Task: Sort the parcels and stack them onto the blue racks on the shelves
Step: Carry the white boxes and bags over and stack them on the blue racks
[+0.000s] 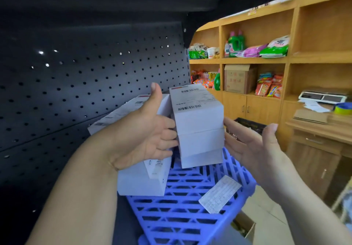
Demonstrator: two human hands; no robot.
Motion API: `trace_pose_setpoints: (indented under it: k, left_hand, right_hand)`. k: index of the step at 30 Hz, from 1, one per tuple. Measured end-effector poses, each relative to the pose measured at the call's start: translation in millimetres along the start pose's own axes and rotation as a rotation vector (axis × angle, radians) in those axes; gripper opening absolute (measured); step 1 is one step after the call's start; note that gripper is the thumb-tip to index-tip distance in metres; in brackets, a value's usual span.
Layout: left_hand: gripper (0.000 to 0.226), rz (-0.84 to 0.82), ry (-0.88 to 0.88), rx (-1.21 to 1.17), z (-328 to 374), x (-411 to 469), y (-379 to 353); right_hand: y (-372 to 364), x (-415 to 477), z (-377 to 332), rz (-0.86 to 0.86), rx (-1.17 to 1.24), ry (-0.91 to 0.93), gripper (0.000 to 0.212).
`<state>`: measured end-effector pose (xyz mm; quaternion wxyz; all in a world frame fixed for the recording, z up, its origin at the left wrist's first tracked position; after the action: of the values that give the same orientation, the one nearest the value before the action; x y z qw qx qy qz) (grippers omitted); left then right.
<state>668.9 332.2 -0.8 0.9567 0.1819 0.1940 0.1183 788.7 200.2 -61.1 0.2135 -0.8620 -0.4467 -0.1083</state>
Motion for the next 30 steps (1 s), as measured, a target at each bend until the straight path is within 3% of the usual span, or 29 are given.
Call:
trace_pose_setpoints:
  k: [6,17,22,24,28,30]
  left_hand:
    - [0.124,0.000,0.027,-0.076,0,-2,4]
    - [0.119,-0.011,0.022,-0.096,-1,0,2]
    - [0.118,-0.007,0.019,-0.108,-3,1,4]
    - [0.115,-0.007,0.007,-0.159,-3,1,4]
    - [0.114,0.001,0.015,-0.198,-5,6,3]
    - [0.114,-0.005,0.015,-0.215,-5,8,1]
  right_hand:
    - [-4,3,-4,-0.006,-0.099,0.020,0.093]
    - [4,5,-10,0.094,-0.061,0.042,0.092]
    - [3,5,-8,0.076,-0.044,-0.027,0.104]
    - [-4,3,-8,0.011,-0.092,-0.065,0.100]
    - [-10,-1,-4,-0.020,-0.122,-0.110,0.071]
    - [-14,1,-3,-0.023,-0.121,-0.121,0.076]
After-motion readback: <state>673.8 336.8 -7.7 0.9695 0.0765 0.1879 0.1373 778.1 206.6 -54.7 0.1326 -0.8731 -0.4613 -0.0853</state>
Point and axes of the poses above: each hand's wrist, its own x-axis towards the middle knuckle, its own y-axis out of the back of the hand, z = x × y, the point moved 10 cm from there along x, towards the middle knuckle, and after that the axes turned 8 degrees about x, right-handed, at the moved point
